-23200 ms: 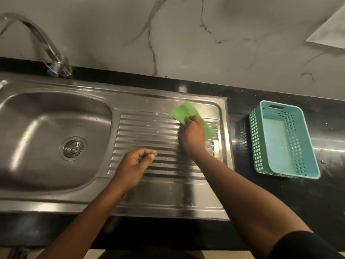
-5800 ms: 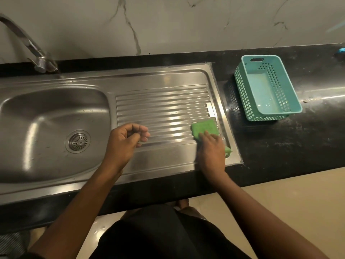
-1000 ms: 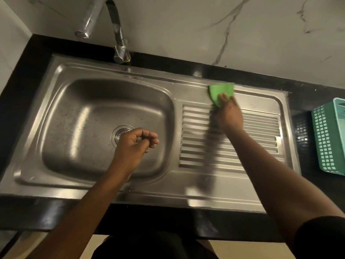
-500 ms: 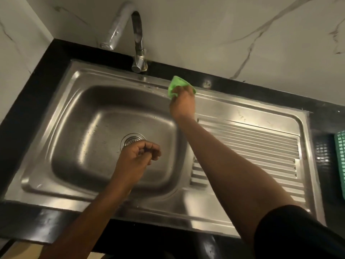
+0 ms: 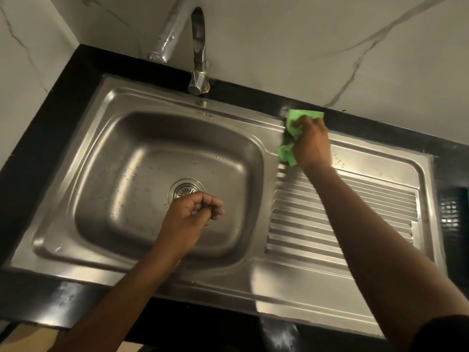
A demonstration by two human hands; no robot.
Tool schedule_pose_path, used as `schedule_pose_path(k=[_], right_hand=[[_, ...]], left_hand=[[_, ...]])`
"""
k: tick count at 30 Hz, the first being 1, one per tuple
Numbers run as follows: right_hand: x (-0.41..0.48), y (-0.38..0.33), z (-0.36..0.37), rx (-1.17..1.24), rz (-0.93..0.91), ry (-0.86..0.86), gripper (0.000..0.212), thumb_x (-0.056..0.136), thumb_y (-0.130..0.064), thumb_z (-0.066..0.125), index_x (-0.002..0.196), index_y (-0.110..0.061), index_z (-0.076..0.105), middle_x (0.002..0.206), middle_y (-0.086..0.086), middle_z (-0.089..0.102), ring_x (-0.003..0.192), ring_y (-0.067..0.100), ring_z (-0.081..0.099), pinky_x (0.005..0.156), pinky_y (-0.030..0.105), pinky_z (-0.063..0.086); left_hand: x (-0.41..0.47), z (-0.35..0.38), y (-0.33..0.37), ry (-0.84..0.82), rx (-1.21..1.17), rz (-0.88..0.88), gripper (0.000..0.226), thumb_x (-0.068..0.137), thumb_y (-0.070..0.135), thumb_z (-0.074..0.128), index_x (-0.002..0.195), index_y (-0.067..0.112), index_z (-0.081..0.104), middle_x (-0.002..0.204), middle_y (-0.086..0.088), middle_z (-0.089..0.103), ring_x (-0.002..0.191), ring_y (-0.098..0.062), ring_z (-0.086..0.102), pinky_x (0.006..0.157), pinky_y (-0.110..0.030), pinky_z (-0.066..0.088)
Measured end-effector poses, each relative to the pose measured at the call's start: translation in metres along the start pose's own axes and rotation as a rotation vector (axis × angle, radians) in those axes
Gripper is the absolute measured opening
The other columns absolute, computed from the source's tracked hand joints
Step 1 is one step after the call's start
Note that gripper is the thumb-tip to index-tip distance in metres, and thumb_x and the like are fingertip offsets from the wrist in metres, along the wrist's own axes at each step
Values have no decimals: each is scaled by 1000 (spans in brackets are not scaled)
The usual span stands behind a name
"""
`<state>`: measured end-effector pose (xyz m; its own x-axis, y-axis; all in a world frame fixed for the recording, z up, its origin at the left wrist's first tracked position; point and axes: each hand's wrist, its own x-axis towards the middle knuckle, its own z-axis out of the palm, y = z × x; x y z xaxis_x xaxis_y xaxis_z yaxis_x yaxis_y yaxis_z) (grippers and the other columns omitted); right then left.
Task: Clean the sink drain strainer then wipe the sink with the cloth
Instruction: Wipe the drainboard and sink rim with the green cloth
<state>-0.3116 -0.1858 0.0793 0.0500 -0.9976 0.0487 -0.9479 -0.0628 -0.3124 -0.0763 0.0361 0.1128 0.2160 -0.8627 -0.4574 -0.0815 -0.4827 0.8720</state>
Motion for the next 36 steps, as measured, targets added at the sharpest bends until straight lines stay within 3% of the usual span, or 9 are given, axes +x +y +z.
schedule_pose_path(k=[4, 8, 12, 15, 19, 25, 30, 34, 36], right_hand=[[-2, 17, -12, 28, 180, 46, 38, 90, 1, 60, 127, -7, 66, 132, 22, 56, 113, 44, 60, 89, 42, 54], [-4, -15, 8, 106, 210, 98, 37, 92, -6, 66, 129, -8, 66, 136, 18, 56, 118, 40, 59, 99, 46, 54], [-6, -68, 40, 136, -47, 123, 30, 94, -12, 67, 123, -10, 72, 124, 15, 62, 111, 38, 61, 93, 45, 56], [0, -140, 68, 151, -281, 14, 48, 86, 4, 62, 131, -12, 69, 128, 16, 61, 115, 39, 58, 92, 44, 54], [1, -221, 96, -30, -525, -101, 66, 83, 8, 61, 143, -19, 60, 137, 13, 53, 122, 37, 51, 96, 45, 55], [2, -210, 97, -161, -675, -105, 62, 87, 0, 61, 145, -22, 58, 140, 5, 53, 123, 33, 50, 92, 44, 56], [4, -137, 55, -145, -554, -160, 55, 88, -1, 63, 139, -21, 65, 136, 9, 57, 127, 38, 51, 94, 48, 56], [-7, -56, 30, -83, -285, -55, 44, 84, -9, 75, 127, -16, 74, 128, 10, 67, 114, 40, 62, 88, 43, 58], [-11, -31, 19, -50, -96, -27, 33, 89, -13, 70, 123, -14, 75, 120, 13, 72, 105, 35, 68, 86, 36, 59]], left_hand=[[2, -5, -2, -10, -3, 23, 33, 92, -11, 51, 94, 11, 77, 86, -4, 81, 87, -26, 76, 78, -36, 58], [7, -14, -9, -1, -45, 22, 32, 91, -13, 51, 96, 5, 76, 86, -8, 80, 85, -27, 75, 73, -26, 57], [8, -24, -20, 0, -60, 11, 35, 91, -15, 50, 96, 7, 77, 87, -7, 81, 85, -24, 76, 71, -19, 57], [9, -31, -26, 18, -105, -9, 35, 93, -15, 50, 95, 7, 77, 87, -9, 81, 84, -24, 76, 70, -17, 56], [11, -43, -32, 92, -190, 5, 32, 92, -19, 50, 92, 2, 75, 85, -17, 77, 77, -25, 71, 65, -20, 53], [3, -51, -37, 126, -227, -7, 35, 92, -19, 51, 87, 6, 75, 79, -11, 79, 73, -14, 72, 65, -20, 54], [-9, -46, -26, 100, -203, 7, 35, 91, -17, 49, 94, 5, 76, 86, -14, 80, 78, -16, 75, 69, -19, 55], [-14, -41, -19, 73, -181, 33, 34, 91, -18, 49, 95, 2, 76, 86, -14, 80, 80, -17, 75, 69, -18, 55], [-16, -41, -19, 62, -164, 51, 35, 91, -18, 49, 95, 5, 76, 86, -12, 80, 81, -19, 76, 70, -20, 56]])
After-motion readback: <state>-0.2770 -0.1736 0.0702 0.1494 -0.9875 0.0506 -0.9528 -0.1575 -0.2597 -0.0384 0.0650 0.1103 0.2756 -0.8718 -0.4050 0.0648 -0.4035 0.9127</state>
